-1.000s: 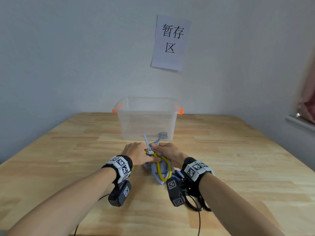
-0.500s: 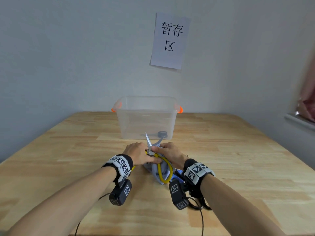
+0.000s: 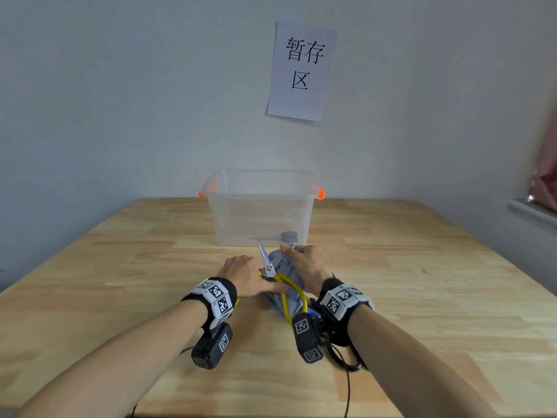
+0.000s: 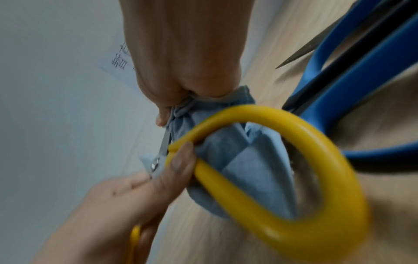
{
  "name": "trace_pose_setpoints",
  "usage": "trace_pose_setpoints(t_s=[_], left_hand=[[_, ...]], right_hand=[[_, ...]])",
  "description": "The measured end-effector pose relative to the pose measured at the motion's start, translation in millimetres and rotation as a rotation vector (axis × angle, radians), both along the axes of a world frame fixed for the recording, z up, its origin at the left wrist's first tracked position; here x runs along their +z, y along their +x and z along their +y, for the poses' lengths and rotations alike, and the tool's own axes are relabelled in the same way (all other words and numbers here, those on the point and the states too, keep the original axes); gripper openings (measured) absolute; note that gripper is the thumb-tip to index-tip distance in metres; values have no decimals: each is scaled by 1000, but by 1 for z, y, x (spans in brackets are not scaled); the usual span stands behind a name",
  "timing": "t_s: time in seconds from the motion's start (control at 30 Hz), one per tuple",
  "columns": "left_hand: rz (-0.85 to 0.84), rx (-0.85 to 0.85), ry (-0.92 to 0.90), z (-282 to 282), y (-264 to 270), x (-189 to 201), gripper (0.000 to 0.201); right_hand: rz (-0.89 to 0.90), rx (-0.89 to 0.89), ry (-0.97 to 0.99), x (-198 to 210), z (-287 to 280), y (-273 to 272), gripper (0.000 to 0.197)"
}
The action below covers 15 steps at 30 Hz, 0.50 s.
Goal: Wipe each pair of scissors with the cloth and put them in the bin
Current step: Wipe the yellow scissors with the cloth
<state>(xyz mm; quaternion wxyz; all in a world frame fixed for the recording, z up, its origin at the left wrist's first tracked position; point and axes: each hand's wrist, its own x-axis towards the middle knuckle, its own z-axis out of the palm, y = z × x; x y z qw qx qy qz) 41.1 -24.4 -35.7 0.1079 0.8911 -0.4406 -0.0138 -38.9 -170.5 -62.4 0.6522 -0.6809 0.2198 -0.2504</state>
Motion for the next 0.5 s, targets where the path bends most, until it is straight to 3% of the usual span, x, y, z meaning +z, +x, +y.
trace_pose_setpoints(t_s=[0.07, 0.17, 0.3, 0.5], left_hand=[[26, 4, 1, 0, -3, 0, 64], [66, 47, -28, -5, 1, 0, 65], [71, 54, -12, -5, 4, 2, 58], [11, 45, 9, -7, 2, 5, 63]], right_hand=[[-23, 19, 30, 3, -1, -1, 65], [-19, -9, 64, 3, 3, -1, 46], [129, 67, -23, -8, 9, 1, 52], [33, 30, 92, 2, 6, -2, 33]])
